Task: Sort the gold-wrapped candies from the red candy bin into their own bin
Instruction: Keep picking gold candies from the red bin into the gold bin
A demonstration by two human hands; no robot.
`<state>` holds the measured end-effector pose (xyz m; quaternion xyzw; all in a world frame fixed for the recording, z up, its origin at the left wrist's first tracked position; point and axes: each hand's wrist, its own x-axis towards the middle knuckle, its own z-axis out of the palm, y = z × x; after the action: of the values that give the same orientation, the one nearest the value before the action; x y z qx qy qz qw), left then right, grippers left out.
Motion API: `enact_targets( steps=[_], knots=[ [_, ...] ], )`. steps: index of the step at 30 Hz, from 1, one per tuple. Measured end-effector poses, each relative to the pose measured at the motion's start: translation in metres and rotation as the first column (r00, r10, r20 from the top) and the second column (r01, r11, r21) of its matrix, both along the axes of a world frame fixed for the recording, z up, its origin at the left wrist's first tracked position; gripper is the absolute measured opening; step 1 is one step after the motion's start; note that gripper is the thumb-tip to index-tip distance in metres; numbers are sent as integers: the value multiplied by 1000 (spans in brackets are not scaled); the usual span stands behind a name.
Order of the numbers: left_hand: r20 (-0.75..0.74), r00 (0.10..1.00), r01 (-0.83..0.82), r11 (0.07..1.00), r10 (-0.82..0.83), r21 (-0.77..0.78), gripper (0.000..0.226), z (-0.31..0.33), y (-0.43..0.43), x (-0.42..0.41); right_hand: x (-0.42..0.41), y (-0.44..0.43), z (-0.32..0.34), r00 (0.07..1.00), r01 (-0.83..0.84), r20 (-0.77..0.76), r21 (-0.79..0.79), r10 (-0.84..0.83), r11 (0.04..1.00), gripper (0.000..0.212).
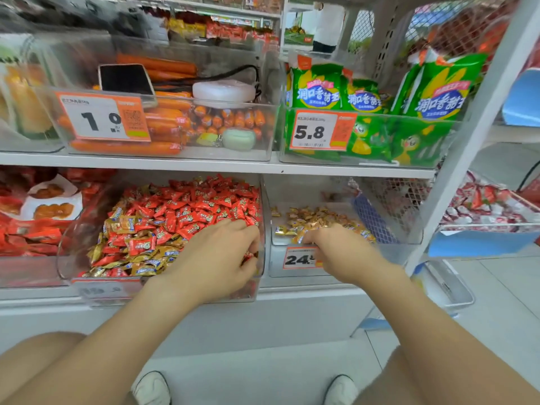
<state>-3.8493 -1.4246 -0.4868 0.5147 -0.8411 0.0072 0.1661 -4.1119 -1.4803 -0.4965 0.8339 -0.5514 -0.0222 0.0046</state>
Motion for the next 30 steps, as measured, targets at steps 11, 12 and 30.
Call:
enact_targets(
  steps=[11, 12, 30],
  knots=[
    [166, 965, -225, 966, 203, 128, 23, 18, 25, 60, 33, 41, -2, 940, -127, 307, -82, 147, 988, 26],
    [224, 944, -274, 953, 242, 128, 26, 19, 25, 73, 54, 45, 1, 887, -185, 402, -148, 229, 972, 19],
    [-7, 995, -86, 915, 97, 395, 11, -4, 19, 140, 140, 21, 11, 962, -272, 43, 84, 269, 959, 16]
  ],
)
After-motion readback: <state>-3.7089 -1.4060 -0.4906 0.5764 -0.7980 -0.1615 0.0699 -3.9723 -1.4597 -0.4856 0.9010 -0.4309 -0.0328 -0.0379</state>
